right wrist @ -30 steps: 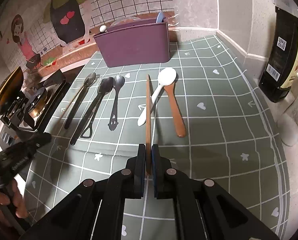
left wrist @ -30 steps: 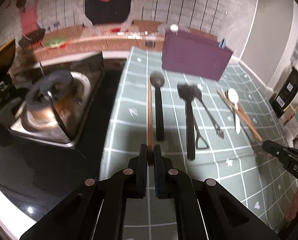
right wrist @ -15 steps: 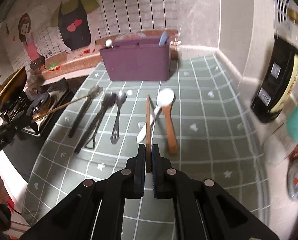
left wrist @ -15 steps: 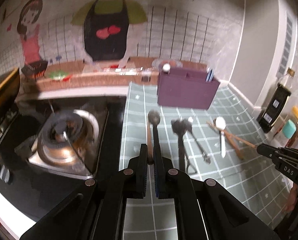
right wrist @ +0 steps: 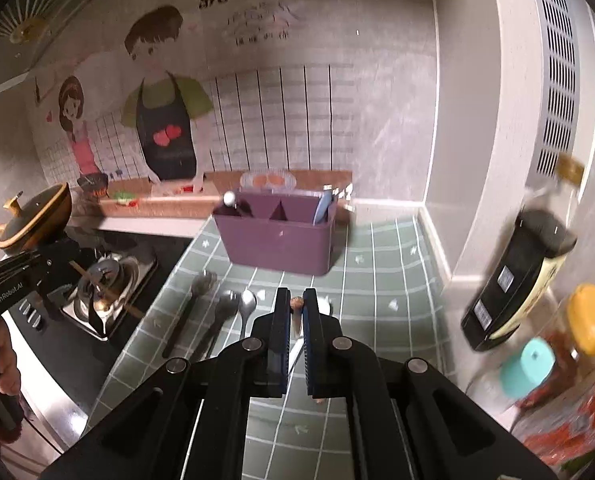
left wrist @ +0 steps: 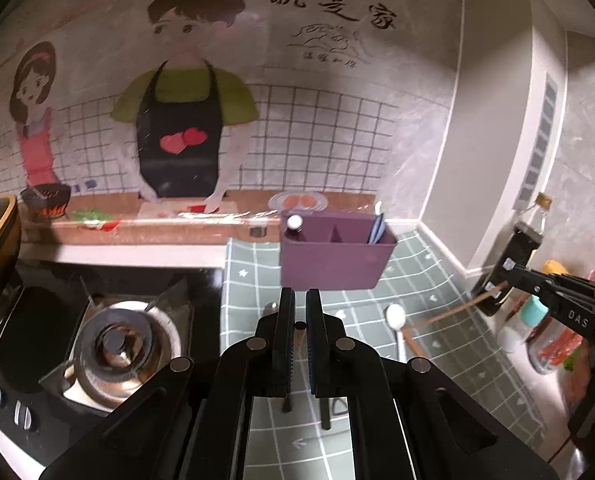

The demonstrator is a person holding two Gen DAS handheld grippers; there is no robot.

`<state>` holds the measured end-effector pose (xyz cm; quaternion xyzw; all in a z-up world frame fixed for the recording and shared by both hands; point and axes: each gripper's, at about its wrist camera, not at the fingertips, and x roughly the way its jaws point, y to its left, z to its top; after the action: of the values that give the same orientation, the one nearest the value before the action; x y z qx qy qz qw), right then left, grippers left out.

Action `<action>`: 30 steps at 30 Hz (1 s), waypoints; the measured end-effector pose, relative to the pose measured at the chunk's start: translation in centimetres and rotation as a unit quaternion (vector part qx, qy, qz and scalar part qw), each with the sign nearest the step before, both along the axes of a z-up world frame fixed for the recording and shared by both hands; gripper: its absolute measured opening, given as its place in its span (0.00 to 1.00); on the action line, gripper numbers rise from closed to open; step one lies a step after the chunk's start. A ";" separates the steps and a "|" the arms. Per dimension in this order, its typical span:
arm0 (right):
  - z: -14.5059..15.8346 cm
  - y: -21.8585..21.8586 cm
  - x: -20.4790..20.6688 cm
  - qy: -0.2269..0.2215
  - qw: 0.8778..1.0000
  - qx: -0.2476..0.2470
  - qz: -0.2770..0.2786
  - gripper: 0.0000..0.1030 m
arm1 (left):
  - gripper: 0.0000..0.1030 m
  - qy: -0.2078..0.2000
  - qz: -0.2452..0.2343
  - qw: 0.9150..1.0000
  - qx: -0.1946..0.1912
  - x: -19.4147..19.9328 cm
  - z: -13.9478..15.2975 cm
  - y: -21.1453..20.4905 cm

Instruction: Organize utensils

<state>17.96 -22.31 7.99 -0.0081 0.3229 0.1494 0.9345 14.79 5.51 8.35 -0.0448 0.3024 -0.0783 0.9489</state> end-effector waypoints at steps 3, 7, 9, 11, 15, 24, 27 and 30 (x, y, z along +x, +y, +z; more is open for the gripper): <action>1.5 0.0 0.3 -0.009 1.000 -0.002 0.002 0.05 | 0.05 -0.001 -0.017 1.000 -0.009 0.4 1.7 -0.5; 4.3 0.2 1.0 -0.022 1.000 0.000 0.011 0.05 | 0.05 -0.015 -0.037 0.999 -0.013 1.0 4.6 -1.2; 6.2 0.4 1.4 -0.034 0.999 -0.002 0.014 0.05 | 0.05 -0.034 -0.044 0.998 -0.016 1.6 6.9 -1.5; 8.2 0.6 2.0 -0.048 0.999 -0.006 0.017 0.05 | 0.05 -0.060 -0.047 0.997 -0.015 2.1 9.2 -1.7; 13.3 1.3 3.4 -0.088 0.996 -0.024 0.021 0.05 | 0.05 -0.112 -0.048 0.992 -0.012 3.8 13.5 -2.4; 18.5 3.2 9.3 -0.070 0.996 -0.050 0.031 0.05 | 0.05 -0.142 -0.057 0.987 -0.058 10.8 18.0 -2.7; 17.9 3.6 11.6 -0.039 0.997 -0.047 0.038 0.05 | 0.05 -0.155 -0.056 0.984 -0.065 13.0 18.0 -3.1; 16.5 4.0 13.4 -0.024 0.997 -0.056 0.040 0.05 | 0.05 -0.160 -0.056 0.983 -0.077 15.2 16.8 -3.4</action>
<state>31.40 -18.31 24.45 -0.0768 0.3077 0.1682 0.9333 29.98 2.14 25.18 -0.0873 0.1420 -0.1605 0.9729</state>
